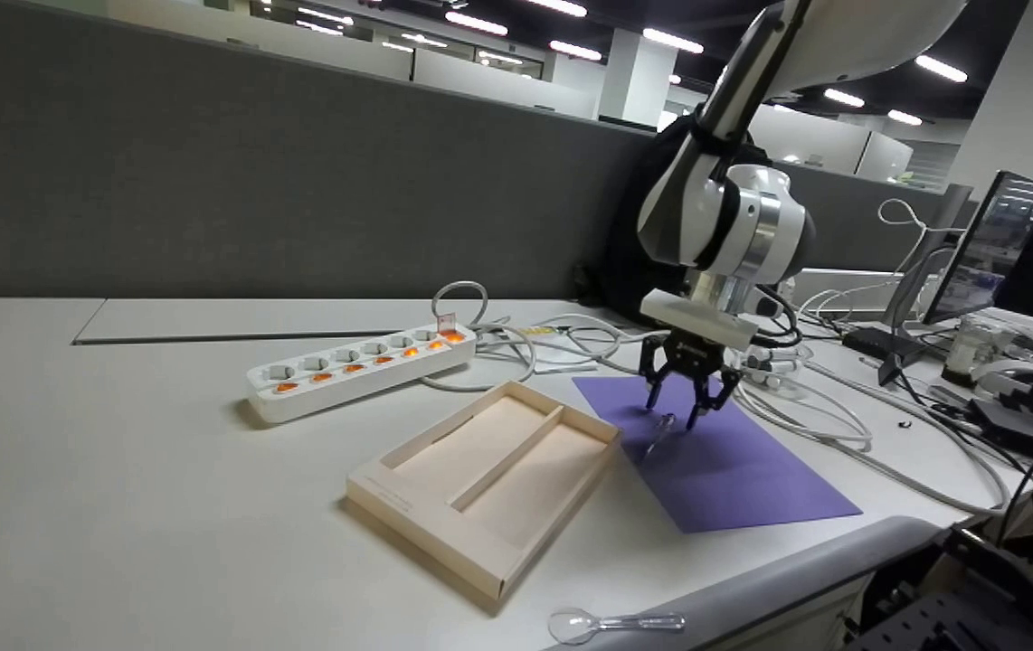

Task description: Put the screwdriver on the purple mat on the table

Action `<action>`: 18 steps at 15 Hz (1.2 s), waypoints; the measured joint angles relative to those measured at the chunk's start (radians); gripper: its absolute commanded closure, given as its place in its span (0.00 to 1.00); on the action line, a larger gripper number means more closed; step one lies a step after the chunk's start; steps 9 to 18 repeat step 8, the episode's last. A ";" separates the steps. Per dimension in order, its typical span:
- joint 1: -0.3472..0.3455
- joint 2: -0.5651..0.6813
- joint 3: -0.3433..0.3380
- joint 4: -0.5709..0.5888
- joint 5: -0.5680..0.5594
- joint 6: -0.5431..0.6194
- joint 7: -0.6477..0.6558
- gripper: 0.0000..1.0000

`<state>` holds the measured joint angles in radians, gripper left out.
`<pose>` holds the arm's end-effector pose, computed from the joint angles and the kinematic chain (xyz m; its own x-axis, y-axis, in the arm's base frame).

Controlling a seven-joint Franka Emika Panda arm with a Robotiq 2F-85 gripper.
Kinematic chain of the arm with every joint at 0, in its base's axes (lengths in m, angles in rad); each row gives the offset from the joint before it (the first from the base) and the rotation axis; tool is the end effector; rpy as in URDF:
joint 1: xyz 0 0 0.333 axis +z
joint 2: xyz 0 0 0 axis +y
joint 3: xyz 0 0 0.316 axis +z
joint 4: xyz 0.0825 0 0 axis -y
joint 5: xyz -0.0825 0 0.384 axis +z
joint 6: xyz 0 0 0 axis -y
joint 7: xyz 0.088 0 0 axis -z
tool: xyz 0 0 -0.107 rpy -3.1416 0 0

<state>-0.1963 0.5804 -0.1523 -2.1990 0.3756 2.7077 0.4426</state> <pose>0.4968 -0.1997 0.1129 0.4398 -0.8947 -0.0783 -0.8980 -0.4394 -0.0226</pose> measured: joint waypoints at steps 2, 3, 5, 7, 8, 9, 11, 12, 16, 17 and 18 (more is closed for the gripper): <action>0.000 -0.004 0.003 0.006 0.002 -0.017 -0.003 0.00; 0.001 -0.010 0.004 0.007 0.002 -0.030 -0.003 0.00; 0.007 -0.028 0.004 0.009 0.001 -0.072 -0.003 0.00; 0.015 -0.053 0.004 0.009 -0.002 -0.121 -0.004 0.00; 0.021 -0.067 0.003 0.008 -0.004 -0.145 -0.004 0.00; 0.021 -0.067 0.003 0.008 -0.004 -0.145 -0.004 0.00; 0.021 -0.067 0.003 0.008 -0.004 -0.145 -0.004 0.00; 0.021 -0.067 0.003 0.008 -0.004 -0.145 -0.004 0.00; 0.021 -0.067 0.003 0.008 -0.004 -0.145 -0.004 0.00; 0.021 -0.067 0.003 0.008 -0.004 -0.145 -0.004 0.00; 0.021 -0.067 0.003 0.008 -0.004 -0.145 -0.004 0.00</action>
